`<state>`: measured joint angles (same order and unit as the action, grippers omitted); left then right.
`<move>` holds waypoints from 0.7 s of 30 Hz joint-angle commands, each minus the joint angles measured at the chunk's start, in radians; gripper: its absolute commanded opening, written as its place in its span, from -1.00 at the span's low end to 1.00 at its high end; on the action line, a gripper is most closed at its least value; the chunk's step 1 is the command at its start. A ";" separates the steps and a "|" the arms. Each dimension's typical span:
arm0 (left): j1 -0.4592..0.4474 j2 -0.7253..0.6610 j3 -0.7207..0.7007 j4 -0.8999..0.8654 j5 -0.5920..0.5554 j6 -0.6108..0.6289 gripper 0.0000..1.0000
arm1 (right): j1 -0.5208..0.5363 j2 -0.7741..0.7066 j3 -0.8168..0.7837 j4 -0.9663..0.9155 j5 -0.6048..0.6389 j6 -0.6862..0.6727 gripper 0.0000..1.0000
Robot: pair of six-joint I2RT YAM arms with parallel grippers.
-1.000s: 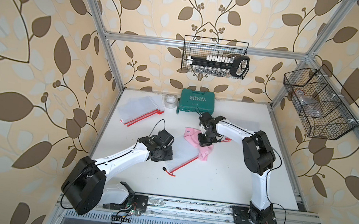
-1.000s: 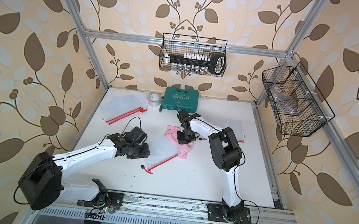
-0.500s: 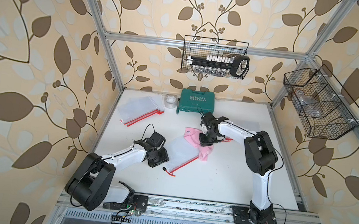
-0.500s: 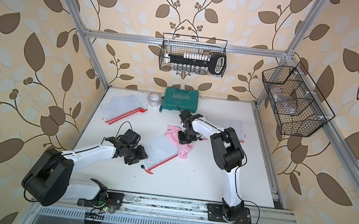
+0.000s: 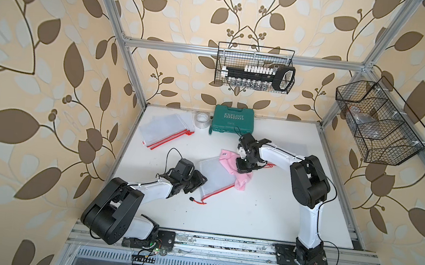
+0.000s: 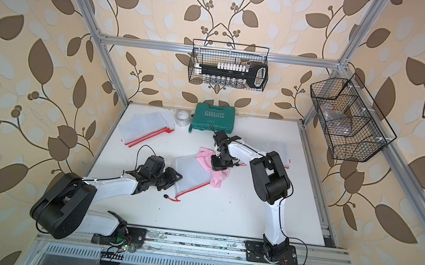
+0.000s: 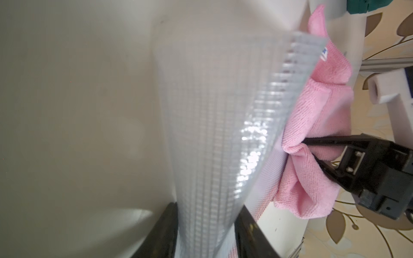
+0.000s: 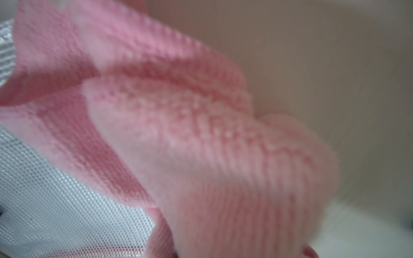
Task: Wipe the document bag
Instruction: Wipe the dirt from the document bag, then adjust the document bag at the center of the board.
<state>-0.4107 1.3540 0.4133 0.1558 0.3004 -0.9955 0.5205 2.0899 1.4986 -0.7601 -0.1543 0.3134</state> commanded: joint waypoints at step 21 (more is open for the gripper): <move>0.009 -0.345 0.540 -1.119 -0.598 0.363 -1.00 | 0.016 -0.229 -0.049 -0.152 0.021 0.038 -1.00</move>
<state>-0.4107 0.9981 0.8089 -0.6647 -0.0811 -0.7776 0.5606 1.9575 1.4654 -0.8547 -0.1822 0.3237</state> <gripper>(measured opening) 0.045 0.055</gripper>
